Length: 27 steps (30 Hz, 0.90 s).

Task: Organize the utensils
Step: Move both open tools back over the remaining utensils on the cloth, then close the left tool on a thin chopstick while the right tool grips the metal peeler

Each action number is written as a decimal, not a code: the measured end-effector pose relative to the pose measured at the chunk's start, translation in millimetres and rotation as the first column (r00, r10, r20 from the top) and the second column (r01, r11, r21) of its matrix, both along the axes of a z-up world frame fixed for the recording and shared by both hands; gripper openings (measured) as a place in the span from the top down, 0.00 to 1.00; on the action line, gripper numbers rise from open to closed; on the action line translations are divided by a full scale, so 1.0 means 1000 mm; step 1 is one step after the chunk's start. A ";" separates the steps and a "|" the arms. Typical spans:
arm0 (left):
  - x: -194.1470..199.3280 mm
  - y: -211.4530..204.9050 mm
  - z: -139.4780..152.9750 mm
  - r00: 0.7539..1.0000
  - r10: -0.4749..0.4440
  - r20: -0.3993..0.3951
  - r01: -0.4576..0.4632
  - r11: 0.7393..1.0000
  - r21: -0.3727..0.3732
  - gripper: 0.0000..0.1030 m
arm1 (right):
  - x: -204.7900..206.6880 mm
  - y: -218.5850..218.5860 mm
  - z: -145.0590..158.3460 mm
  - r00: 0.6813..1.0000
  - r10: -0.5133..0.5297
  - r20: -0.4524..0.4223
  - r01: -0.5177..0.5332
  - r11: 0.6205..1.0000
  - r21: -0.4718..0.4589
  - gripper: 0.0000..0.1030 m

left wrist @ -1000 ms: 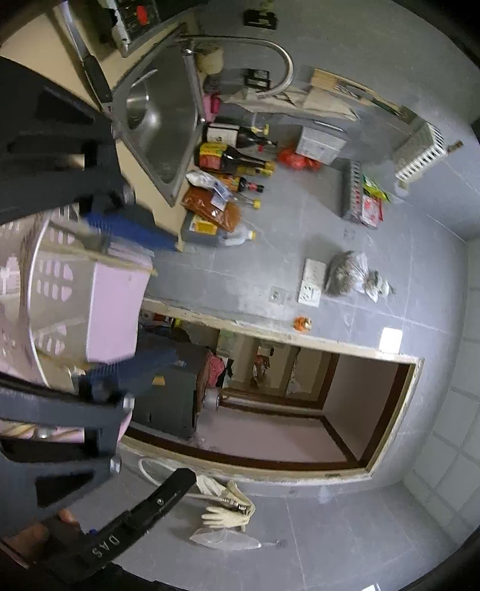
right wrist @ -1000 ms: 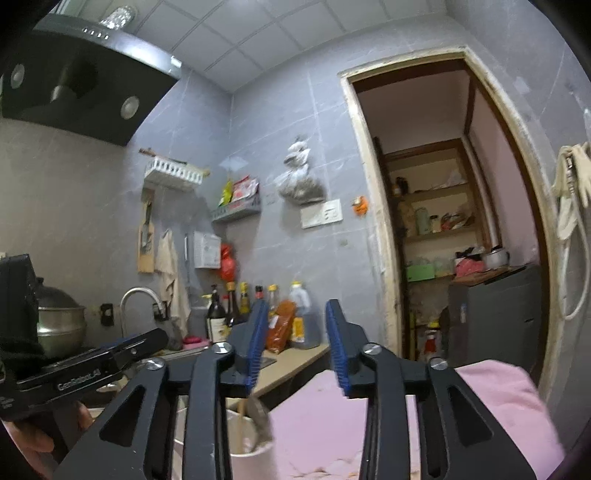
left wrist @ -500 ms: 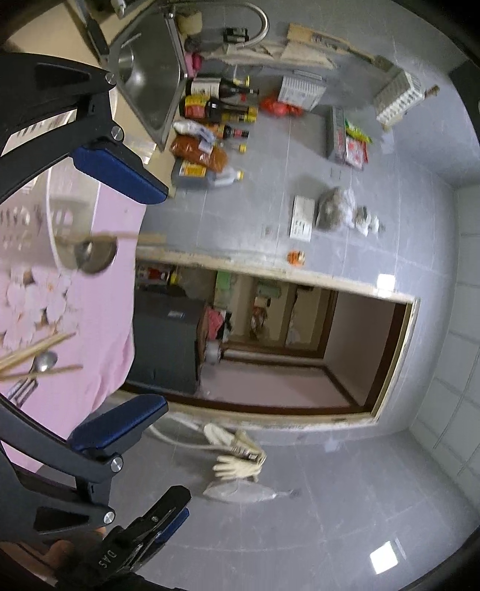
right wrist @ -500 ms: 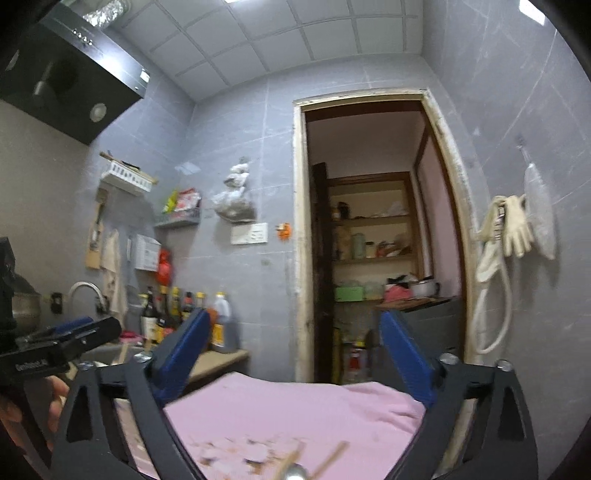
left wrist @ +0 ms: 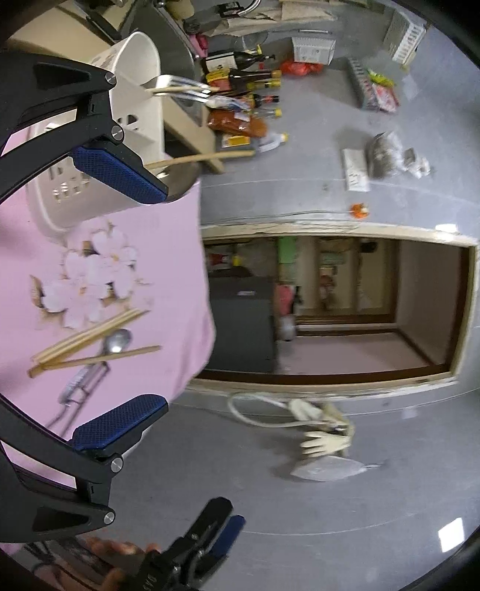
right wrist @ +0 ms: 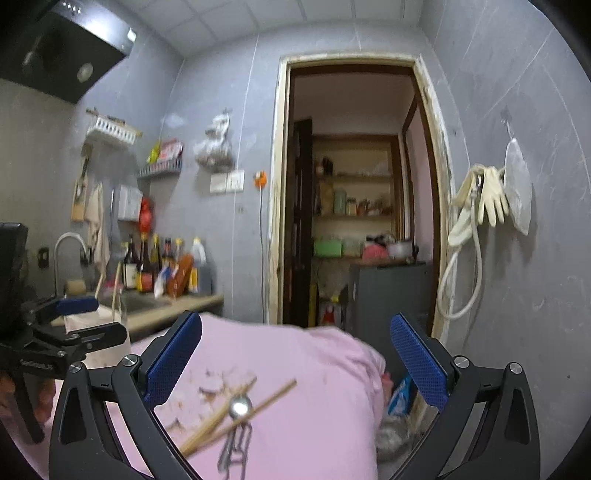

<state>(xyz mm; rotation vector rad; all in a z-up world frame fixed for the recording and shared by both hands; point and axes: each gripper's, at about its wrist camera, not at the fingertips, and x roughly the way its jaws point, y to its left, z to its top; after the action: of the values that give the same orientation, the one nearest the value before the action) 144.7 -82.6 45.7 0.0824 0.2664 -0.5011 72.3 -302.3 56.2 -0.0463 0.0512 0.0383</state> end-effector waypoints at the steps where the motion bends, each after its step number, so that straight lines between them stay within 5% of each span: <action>1: 0.003 -0.003 -0.005 1.000 -0.001 -0.022 0.002 1.000 0.018 0.02 | 0.001 -0.001 -0.003 1.000 0.003 -0.022 -0.003 1.000 0.001 0.00; 8: 0.022 -0.019 -0.032 0.977 -0.051 -0.205 0.064 0.996 0.057 0.03 | 0.017 -0.009 -0.027 0.982 0.010 -0.189 -0.008 1.000 0.011 0.04; 14: 0.037 -0.035 -0.051 0.951 -0.070 -0.301 0.111 0.986 0.121 0.27 | 0.039 -0.010 -0.048 0.939 0.061 -0.338 -0.049 0.998 0.044 0.24; 17: 0.051 -0.041 -0.060 0.922 -0.092 -0.377 0.151 0.980 0.132 0.43 | 0.050 -0.007 -0.056 0.909 0.101 -0.404 -0.084 0.995 0.059 0.38; 21: 0.077 -0.050 -0.076 0.847 -0.114 -0.519 0.201 0.973 0.116 0.74 | 0.065 -0.004 -0.070 0.853 0.162 -0.496 -0.130 0.987 0.098 0.55; 24: 0.095 -0.053 -0.087 0.799 -0.116 -0.590 0.209 0.974 0.090 0.79 | 0.075 -0.001 -0.078 0.808 0.190 -0.557 -0.150 0.982 0.116 0.59; 27: 0.105 -0.057 -0.092 0.779 -0.118 -0.616 0.218 0.972 0.089 0.82 | 0.083 0.003 -0.082 0.772 0.210 -0.599 -0.167 0.978 0.127 0.60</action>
<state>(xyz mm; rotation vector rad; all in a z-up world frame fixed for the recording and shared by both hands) 249.8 -139.3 -46.3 0.0958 0.9455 -0.6797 155.2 -298.8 -26.0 0.0310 0.7024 0.2590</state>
